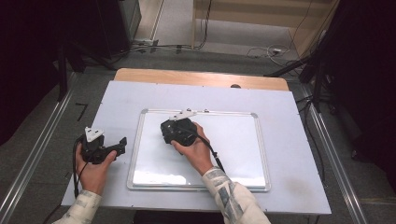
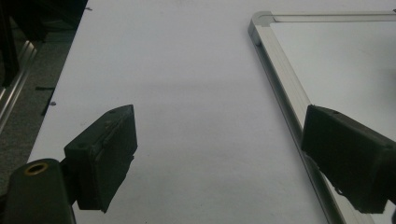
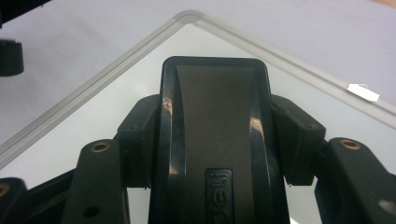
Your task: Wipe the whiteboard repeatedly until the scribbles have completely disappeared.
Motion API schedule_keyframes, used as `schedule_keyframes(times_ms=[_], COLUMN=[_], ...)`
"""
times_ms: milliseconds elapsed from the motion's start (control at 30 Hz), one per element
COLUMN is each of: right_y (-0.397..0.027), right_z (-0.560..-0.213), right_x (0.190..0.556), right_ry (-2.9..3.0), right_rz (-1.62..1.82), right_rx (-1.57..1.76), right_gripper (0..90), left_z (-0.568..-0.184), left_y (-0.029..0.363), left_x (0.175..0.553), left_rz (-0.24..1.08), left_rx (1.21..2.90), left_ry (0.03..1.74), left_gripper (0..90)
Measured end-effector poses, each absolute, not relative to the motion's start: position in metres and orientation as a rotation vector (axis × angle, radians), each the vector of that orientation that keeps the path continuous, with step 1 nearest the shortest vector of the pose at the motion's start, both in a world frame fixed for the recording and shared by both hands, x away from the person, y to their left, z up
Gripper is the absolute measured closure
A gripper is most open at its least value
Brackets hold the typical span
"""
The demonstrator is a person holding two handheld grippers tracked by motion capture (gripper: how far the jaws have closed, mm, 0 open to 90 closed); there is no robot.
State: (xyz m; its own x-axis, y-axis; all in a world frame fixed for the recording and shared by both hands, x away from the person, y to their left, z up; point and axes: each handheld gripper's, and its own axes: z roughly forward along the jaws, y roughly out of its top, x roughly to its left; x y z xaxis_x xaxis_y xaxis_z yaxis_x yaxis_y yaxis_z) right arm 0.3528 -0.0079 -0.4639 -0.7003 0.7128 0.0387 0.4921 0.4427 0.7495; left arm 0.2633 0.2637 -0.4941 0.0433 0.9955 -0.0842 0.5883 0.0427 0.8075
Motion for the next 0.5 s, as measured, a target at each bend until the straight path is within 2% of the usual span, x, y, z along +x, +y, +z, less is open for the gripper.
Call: schedule_keyframes(times_ms=[500], right_y=[-0.074], right_z=[-0.441], right_x=[0.341], right_ry=[2.280], right_rz=[1.164], right_rx=[1.157], right_gripper=[38.4], left_z=[-0.493], left_y=[0.262], left_x=[0.262], left_rz=[0.751], left_rx=[1.624], left_ry=[1.626], left_gripper=[11.3])
